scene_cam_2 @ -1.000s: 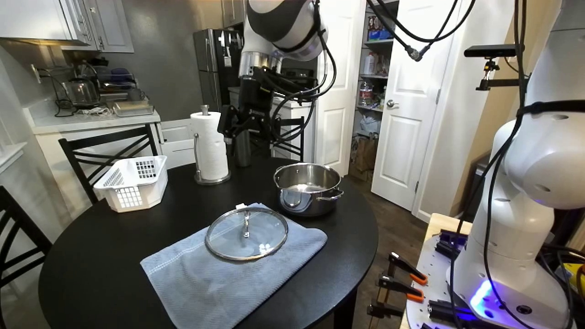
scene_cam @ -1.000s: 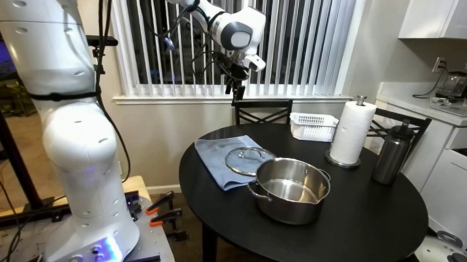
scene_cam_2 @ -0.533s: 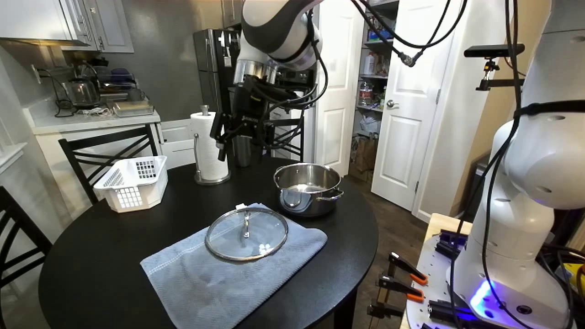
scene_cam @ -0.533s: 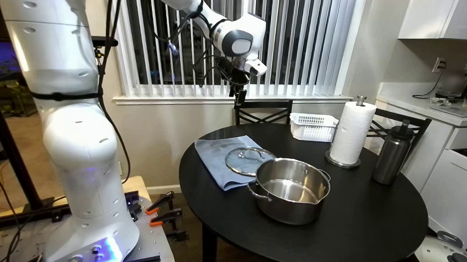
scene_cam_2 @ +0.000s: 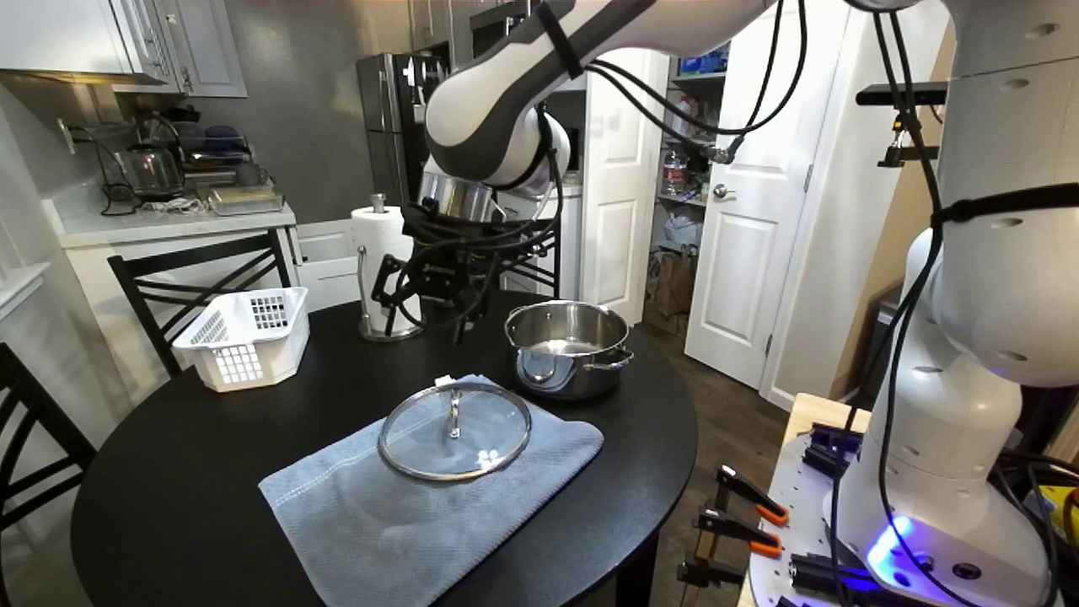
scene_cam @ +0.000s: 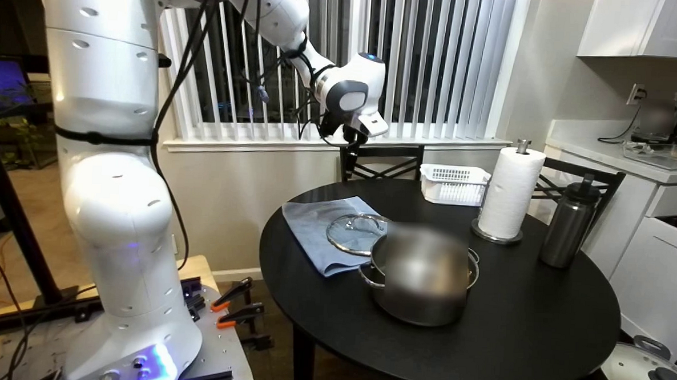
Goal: Put the glass lid on the black pot.
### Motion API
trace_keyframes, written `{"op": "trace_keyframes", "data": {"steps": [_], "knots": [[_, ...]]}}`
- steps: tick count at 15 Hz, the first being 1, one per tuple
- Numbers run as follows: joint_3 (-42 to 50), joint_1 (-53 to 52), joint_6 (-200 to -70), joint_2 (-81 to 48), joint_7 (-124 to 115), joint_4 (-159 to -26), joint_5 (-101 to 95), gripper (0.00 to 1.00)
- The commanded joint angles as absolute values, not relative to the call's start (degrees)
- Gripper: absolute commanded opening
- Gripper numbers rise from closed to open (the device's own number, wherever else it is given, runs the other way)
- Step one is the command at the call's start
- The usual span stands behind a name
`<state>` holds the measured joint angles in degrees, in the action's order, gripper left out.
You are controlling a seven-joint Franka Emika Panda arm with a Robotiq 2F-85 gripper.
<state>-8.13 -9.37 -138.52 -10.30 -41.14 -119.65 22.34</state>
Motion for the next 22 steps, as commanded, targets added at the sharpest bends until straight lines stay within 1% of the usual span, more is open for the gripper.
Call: {"op": "trace_keyframes", "data": {"steps": [1,3,7,13,18,22], "knots": [[-6.4,-10.53,-141.43,-15.06,-50.76,-119.16,19.96,1.0],[-5.22,-11.0,-141.04,-17.96,-55.3,-118.42,18.02,1.0],[-4.83,-10.62,-139.76,-21.56,-55.96,-116.47,17.98,1.0],[-1.0,-11.55,-134.03,-25.62,-59.12,-111.46,10.6,1.0],[-1.46,-11.26,-126.9,-28.5,-57.22,-107.24,9.58,1.0],[-1.07,-12.22,-124.31,-31.27,-58.12,-103.75,8.65,1.0]]}}
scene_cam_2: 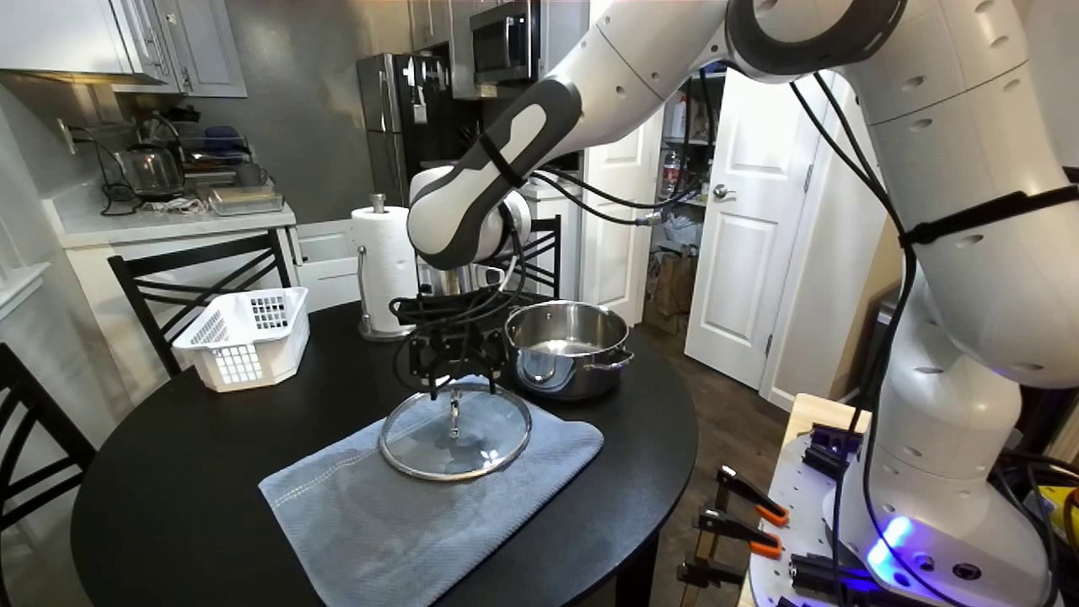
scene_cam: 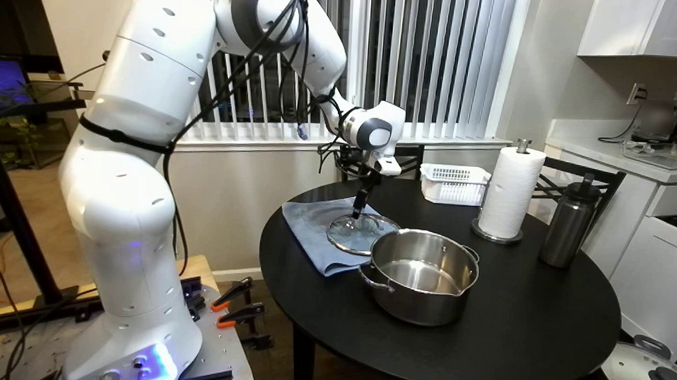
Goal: Put the glass lid on the black pot.
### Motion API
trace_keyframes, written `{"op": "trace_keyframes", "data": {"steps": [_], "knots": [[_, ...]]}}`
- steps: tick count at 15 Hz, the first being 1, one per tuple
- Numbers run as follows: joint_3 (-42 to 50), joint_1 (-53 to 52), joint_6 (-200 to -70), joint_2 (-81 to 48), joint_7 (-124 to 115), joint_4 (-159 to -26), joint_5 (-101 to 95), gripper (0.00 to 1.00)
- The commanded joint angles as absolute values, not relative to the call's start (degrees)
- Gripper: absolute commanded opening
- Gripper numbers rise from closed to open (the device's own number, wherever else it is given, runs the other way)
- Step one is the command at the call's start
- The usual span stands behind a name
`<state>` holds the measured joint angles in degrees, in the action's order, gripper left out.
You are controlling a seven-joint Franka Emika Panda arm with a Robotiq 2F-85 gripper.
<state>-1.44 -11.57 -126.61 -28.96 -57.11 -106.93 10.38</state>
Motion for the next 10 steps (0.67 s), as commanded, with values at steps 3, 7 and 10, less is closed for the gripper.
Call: {"op": "trace_keyframes", "data": {"steps": [3,7,10], "knots": [[0.1,-13.16,-125.32,-33.09,-59.52,-102.2,7.11,1.0],[0.96,-13.17,-125.56,-35.09,-59.75,-100.86,5.89,1.0],[0.53,-12.66,-125.38,-35.28,-58.16,-100.49,6.66,1.0]]}}
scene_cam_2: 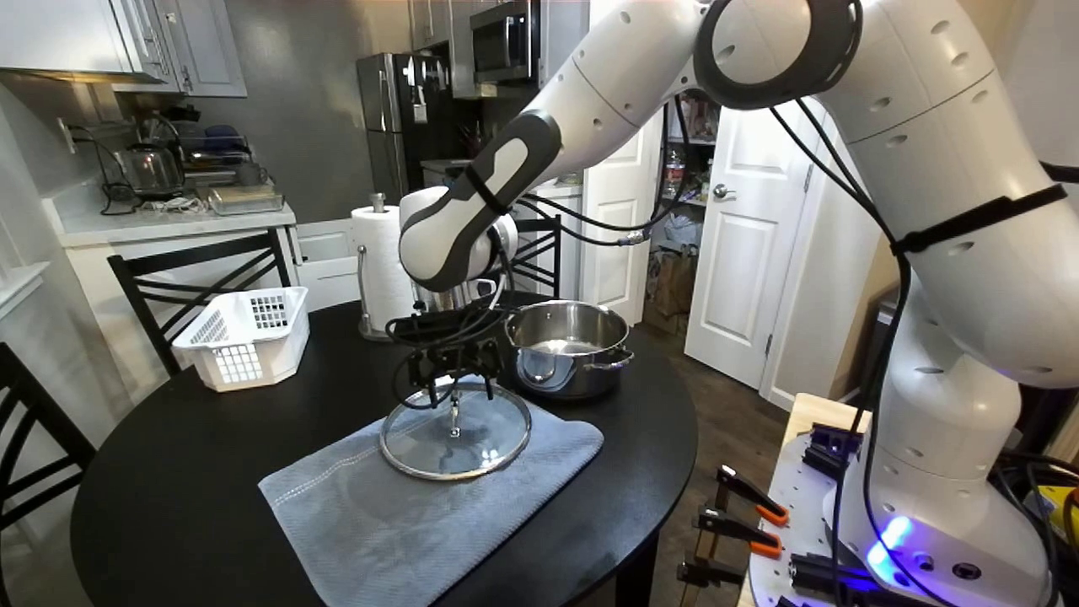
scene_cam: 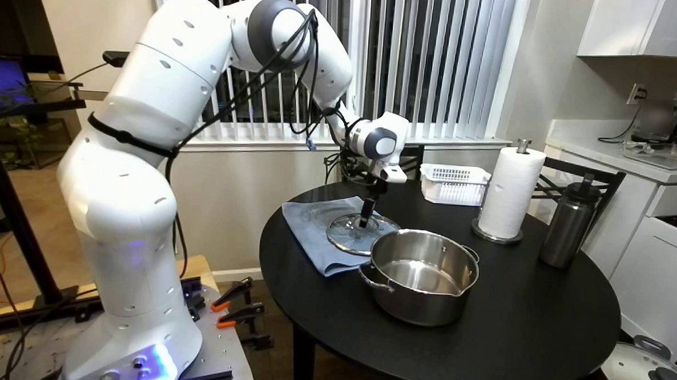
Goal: Put the glass lid on the black pot.
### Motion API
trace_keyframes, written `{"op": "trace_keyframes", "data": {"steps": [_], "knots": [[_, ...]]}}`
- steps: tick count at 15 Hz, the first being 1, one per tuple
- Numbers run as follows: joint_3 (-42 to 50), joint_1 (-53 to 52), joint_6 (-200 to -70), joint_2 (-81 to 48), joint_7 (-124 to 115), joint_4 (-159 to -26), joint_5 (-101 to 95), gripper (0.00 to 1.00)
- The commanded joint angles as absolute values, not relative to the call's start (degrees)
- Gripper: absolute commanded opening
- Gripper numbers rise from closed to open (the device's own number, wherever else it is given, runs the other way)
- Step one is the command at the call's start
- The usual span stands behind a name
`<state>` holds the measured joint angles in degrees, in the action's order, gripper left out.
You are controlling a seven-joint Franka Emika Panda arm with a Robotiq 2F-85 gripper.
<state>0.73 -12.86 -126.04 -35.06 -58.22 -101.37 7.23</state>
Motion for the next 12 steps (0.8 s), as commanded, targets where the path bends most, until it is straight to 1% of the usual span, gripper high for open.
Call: {"op": "trace_keyframes", "data": {"steps": [1,3,4,5,6,7,12], "knots": [[0.59,-12.73,-125.24,-35.25,-58.26,-100.42,6.56,1.0],[0.54,-12.56,-125.32,-35.12,-57.99,-100.43,6.68,1.0],[0.57,-12.54,-125.53,-35.02,-57.89,-100.51,6.62,0.75],[0.55,-12.51,-125.51,-34.96,-57.85,-100.52,6.68,0.74],[0.56,-12.48,-125.58,-34.9,-57.83,-100.62,6.69,0.68],[0.53,-12.45,-125.56,-34.85,-57.75,-100.65,6.72,0.6],[0.08,-11.92,-125.31,-34.53,-56.15,-101.13,7.2,0.27]]}}
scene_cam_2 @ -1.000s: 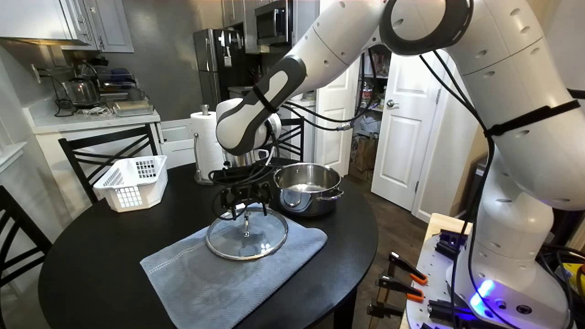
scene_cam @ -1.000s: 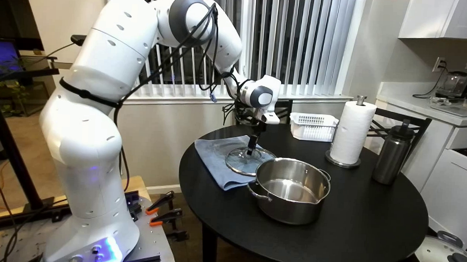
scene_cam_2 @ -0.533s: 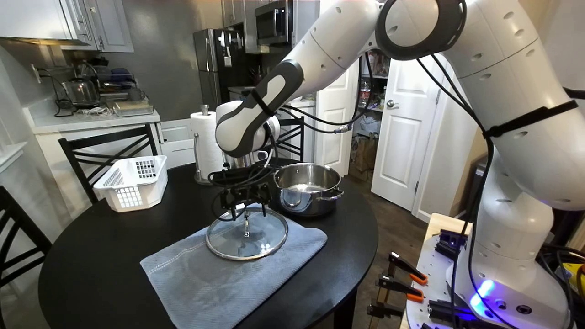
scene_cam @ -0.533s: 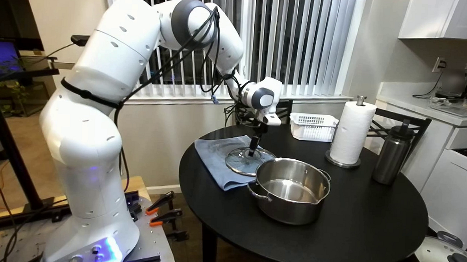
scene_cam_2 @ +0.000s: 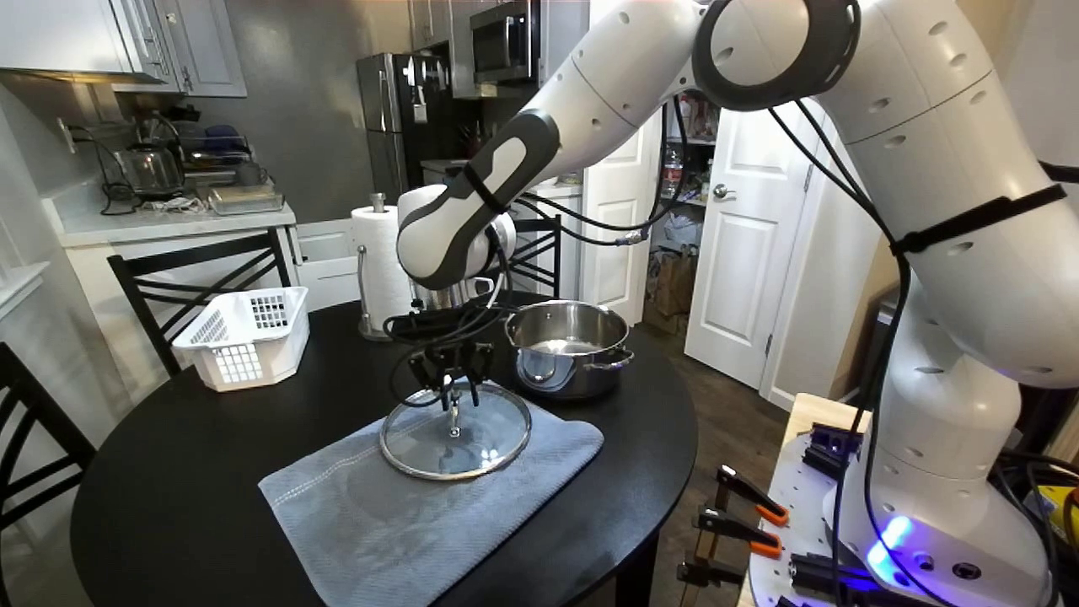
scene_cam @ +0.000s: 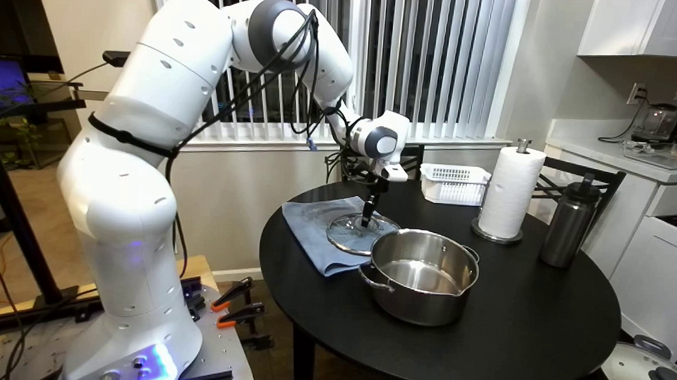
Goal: Put the glass lid on the black pot.
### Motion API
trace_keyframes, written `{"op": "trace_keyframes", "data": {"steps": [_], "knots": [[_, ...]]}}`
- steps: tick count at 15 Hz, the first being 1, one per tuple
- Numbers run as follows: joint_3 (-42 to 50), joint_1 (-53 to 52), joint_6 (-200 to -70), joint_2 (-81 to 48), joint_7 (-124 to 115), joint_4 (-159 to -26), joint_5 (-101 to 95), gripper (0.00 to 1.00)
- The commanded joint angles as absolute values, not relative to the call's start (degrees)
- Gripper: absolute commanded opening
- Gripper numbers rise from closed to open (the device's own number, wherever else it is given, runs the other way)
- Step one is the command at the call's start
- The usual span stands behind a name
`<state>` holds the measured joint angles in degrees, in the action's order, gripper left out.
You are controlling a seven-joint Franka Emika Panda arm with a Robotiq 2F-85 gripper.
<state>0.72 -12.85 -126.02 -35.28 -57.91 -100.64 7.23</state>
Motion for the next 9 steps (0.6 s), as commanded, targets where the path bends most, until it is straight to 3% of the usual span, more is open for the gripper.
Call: {"op": "trace_keyframes", "data": {"steps": [1,4,9], "knots": [[0.07,-11.9,-125.44,-34.42,-56.08,-101.28,7.24,0.22],[-1.11,-11.05,-128.03,-32.87,-53.29,-102.96,8.66,0.04],[-3.68,-9.08,-133.8,-29.86,-44.69,-106.5,12.43,0.07]]}}
